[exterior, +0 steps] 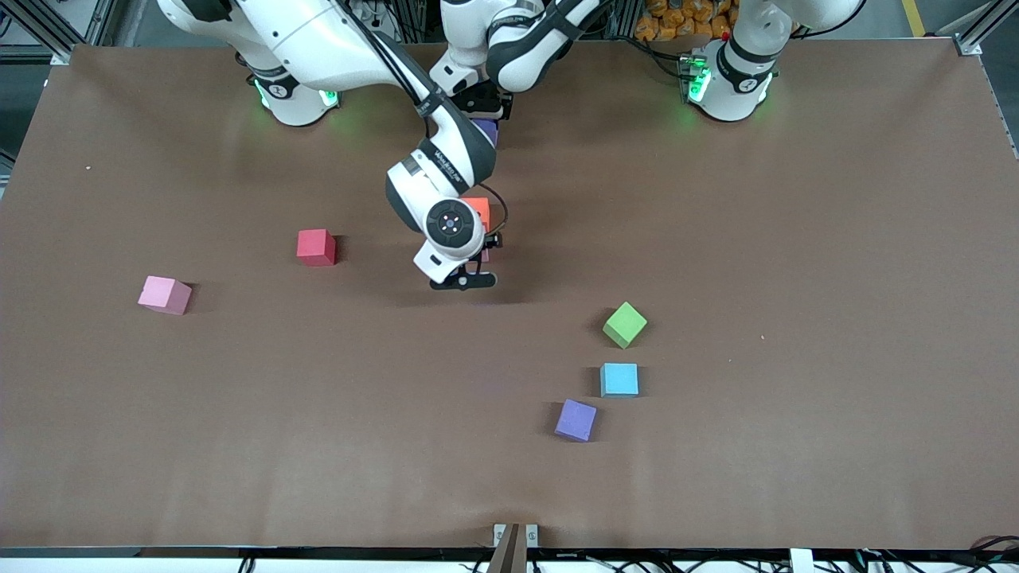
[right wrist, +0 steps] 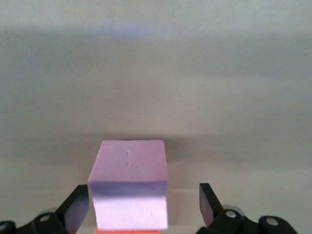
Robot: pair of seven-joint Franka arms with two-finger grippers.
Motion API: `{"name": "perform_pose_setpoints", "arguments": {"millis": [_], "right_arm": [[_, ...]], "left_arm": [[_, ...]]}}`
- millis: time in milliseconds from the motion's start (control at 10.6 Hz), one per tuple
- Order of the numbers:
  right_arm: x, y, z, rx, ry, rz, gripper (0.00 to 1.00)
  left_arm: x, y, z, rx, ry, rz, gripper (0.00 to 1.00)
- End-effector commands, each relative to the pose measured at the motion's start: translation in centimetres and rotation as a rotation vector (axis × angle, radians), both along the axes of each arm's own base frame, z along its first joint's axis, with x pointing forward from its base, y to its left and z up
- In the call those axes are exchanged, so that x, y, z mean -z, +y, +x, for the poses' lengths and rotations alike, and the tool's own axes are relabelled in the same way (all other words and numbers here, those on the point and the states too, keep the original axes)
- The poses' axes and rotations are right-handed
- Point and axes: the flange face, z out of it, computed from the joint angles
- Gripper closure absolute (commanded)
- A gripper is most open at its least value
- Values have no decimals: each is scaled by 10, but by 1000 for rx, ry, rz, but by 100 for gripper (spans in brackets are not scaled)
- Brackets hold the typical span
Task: Arrange blocks into number 1
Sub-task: 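Place the pink cube beside the orange cube while the left gripper carries purple, then place the purple cube beyond the orange cube while the right gripper reaches red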
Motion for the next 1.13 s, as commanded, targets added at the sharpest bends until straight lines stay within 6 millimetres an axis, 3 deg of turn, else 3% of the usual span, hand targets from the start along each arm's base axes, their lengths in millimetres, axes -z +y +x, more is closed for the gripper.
{"name": "perform_pose_setpoints", "arguments": {"millis": [0,188,283,471,754,1036], "right_arm": [[-71,-49,55,87,44,14,0],[-96,-104,92,164,65,6,0],[-98,-132,104,194,77,-5,0],[-89,-191,112,90,152,-28,0],[-71,-230,105,116,200,-60,0],[-54,-251,74,104,144,-90,0]], "left_arm": [[5,-17,15,4,-5,11,100],[9,-30,33,-5,6,49,100],[9,-32,43,-9,2,68,100],[5,-30,62,4,2,92,100],[-1,-21,99,58,19,115,100],[-4,-28,124,38,30,85,100]]}}
